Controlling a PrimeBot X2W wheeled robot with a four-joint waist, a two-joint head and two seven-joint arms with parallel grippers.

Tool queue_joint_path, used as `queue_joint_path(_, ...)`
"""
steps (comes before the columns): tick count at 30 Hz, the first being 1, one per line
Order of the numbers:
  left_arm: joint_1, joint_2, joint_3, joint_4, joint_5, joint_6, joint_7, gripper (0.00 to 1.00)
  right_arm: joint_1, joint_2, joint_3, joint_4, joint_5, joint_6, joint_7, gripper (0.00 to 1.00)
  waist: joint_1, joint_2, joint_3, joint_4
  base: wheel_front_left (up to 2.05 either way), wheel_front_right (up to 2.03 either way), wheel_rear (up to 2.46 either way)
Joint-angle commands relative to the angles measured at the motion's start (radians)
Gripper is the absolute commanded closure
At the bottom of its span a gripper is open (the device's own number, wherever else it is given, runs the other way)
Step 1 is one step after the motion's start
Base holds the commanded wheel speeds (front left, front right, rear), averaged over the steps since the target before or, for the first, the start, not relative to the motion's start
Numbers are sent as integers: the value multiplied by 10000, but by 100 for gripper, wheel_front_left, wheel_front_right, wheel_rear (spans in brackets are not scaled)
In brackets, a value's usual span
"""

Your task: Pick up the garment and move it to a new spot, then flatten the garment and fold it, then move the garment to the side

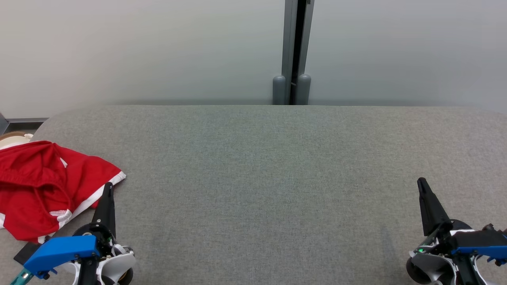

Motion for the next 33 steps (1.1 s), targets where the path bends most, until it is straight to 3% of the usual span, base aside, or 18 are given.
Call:
queue_joint_path(1, -22, -19, 6, -55, -24, -33, 34, 100, 119, -41, -14, -29, 28, 4, 23, 100, 0, 0, 0, 0, 0, 0, 0)
queue_joint_path(18, -22, -19, 6, -55, -24, -33, 34, 100, 119, -41, -14, -29, 28, 4, 23, 100, 0, 0, 0, 0, 0, 0, 0)
queue_joint_path(19, 0, 0, 0, 0, 0, 0, 0, 0, 0, 0, 0, 0, 0, 0, 0, 0, 0, 0, 0, 0, 0, 0, 0)
queue_joint_path(26, 89, 33, -146, 237, 368, -1, -244, 0, 59, -94, 194, 125, -319, -1, -233, 0, 0, 0, 8, -7, 0, 0, 0)
queue_joint_path(33, 62, 99, -319, 210, 1653, -2, -591, 0, 17, -264, 389, 148, -1349, 0, -590, 0, 0, 0, 16, -24, 0, 0, 0)
